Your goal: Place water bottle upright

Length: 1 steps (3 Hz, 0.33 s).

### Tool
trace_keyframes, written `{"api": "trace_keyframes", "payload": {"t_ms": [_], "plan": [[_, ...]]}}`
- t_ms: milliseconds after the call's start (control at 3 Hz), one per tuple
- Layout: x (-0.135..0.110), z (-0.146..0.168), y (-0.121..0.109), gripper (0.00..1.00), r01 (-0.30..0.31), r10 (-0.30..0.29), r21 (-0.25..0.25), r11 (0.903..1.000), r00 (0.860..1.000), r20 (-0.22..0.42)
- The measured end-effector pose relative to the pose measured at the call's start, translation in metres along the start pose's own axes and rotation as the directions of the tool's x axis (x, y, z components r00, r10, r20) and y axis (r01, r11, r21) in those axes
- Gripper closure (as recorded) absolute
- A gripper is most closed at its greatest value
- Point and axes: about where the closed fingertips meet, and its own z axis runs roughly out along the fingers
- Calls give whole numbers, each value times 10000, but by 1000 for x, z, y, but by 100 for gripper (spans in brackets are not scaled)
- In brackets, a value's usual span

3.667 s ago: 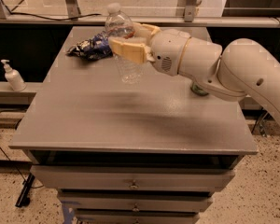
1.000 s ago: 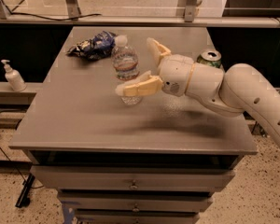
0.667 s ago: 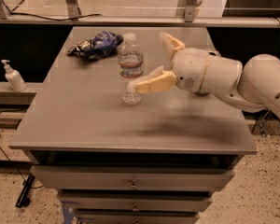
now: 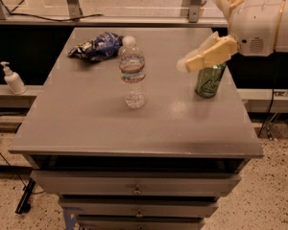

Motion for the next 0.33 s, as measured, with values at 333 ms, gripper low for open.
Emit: {"api": "trace_keyframes", "payload": {"t_ms": [333], "plan": [[-6,-15,-8,0,245,-242,132,9996,9995,-202]]}}
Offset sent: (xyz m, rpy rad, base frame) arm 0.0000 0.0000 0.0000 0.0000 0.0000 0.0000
